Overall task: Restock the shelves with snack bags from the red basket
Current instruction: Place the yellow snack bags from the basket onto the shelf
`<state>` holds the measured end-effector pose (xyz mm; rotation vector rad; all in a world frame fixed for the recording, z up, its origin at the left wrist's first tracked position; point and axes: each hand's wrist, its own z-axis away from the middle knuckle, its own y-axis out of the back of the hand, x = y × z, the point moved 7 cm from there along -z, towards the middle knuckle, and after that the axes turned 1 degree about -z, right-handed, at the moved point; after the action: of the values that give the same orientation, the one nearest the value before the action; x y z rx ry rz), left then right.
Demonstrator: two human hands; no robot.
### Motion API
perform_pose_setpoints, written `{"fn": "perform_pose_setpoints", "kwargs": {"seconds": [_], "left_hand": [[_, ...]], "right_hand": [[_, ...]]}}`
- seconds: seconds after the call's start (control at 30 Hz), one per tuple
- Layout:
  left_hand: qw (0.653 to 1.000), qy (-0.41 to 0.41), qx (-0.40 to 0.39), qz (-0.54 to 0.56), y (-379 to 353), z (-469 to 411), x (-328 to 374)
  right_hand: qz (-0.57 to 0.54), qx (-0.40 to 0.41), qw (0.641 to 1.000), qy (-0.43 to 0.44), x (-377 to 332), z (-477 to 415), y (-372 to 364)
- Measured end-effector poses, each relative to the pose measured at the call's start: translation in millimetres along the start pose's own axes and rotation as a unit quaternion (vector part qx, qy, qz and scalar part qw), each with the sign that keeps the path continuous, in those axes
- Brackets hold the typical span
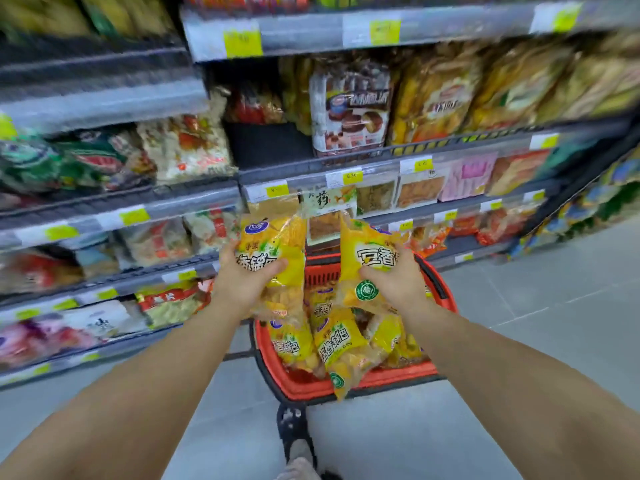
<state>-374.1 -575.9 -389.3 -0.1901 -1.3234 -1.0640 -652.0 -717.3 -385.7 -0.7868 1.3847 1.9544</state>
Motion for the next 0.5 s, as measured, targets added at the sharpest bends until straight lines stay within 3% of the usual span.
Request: {"fn": "perform_pose_setpoints", "kwargs": {"seconds": [0.23, 0.5], "left_hand": [[0.992, -0.065, 0.102, 0.019, 146, 65, 46], [0.976, -0.133, 0.171, 0.028, 299, 93, 58]], "right_hand": [[-0.003, 0.021, 0.994, 0.108, -112, 83, 10], [-0.054, 0.028, 0.981, 0.183, -221, 162, -37]]}}
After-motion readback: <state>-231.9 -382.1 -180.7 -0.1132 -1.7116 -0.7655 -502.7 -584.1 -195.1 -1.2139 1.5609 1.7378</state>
